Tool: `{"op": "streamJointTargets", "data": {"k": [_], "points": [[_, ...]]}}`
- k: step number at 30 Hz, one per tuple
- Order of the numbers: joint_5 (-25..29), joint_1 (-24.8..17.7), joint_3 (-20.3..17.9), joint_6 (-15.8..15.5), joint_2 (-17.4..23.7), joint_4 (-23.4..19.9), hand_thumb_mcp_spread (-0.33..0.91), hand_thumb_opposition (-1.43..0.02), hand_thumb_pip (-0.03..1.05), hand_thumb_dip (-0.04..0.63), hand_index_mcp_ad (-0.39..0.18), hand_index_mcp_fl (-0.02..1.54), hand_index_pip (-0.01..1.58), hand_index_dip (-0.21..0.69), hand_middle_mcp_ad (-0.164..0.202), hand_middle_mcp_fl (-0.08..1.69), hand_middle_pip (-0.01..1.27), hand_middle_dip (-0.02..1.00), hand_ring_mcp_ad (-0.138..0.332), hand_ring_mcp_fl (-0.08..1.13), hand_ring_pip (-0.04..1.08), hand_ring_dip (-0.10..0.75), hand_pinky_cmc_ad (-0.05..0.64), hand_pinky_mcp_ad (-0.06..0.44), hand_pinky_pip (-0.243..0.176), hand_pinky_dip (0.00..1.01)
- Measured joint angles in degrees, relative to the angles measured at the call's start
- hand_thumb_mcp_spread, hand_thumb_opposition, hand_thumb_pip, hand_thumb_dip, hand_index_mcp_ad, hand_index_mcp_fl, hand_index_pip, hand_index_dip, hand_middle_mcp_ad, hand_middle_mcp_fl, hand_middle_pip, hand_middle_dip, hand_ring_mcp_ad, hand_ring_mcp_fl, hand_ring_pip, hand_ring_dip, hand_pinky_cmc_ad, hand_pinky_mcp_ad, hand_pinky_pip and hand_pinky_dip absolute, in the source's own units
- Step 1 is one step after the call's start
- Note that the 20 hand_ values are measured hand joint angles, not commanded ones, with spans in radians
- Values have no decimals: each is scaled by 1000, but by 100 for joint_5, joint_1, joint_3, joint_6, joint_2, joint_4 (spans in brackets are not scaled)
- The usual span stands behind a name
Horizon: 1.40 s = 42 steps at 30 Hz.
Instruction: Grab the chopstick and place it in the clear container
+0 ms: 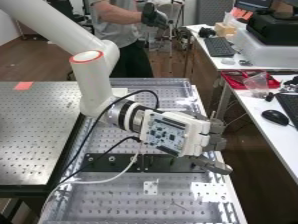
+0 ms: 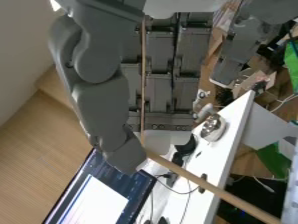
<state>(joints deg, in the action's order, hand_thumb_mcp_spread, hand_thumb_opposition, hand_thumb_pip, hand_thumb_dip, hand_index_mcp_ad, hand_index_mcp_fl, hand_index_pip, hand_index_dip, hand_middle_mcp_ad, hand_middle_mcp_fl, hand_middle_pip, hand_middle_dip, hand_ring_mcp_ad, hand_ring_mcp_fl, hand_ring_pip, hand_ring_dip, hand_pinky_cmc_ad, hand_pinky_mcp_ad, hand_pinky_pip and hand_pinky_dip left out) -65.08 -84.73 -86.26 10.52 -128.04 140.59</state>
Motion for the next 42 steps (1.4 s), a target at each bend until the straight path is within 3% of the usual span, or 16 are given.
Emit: {"op": "streamJointTargets", "data": {"k": [2,15,22,25,34,39,42], "points": [[-36,9,40,-34,24,43,771,-984,456,300,-21,836,1065,33,14,1000,677,681,-56,932,93,539,433,265,106,180],[-96,38,324,-184,271,588,766,-1004,456,300,-23,881,1000,33,19,1026,649,651,-54,981,87,513,433,265,133,178],[1,-63,291,-223,577,832,770,-1012,456,300,-24,901,988,49,24,1030,632,653,-56,988,80,513,429,265,138,180],[73,-148,206,-90,707,944,775,-1012,456,300,-24,899,974,49,24,1030,630,649,-56,988,80,513,429,265,138,180],[595,-712,-286,217,1235,1294,757,-1019,456,300,-26,899,976,65,21,1030,630,649,-56,991,80,513,426,278,140,180],[1208,-1175,-462,377,1429,1559,750,-1019,456,300,-26,899,974,65,26,1026,630,648,-52,1002,80,513,414,276,138,176],[1601,-1460,-510,495,1488,1718,750,-1019,456,300,-24,899,972,65,30,1026,630,648,-52,1004,80,513,419,278,157,180]]}}
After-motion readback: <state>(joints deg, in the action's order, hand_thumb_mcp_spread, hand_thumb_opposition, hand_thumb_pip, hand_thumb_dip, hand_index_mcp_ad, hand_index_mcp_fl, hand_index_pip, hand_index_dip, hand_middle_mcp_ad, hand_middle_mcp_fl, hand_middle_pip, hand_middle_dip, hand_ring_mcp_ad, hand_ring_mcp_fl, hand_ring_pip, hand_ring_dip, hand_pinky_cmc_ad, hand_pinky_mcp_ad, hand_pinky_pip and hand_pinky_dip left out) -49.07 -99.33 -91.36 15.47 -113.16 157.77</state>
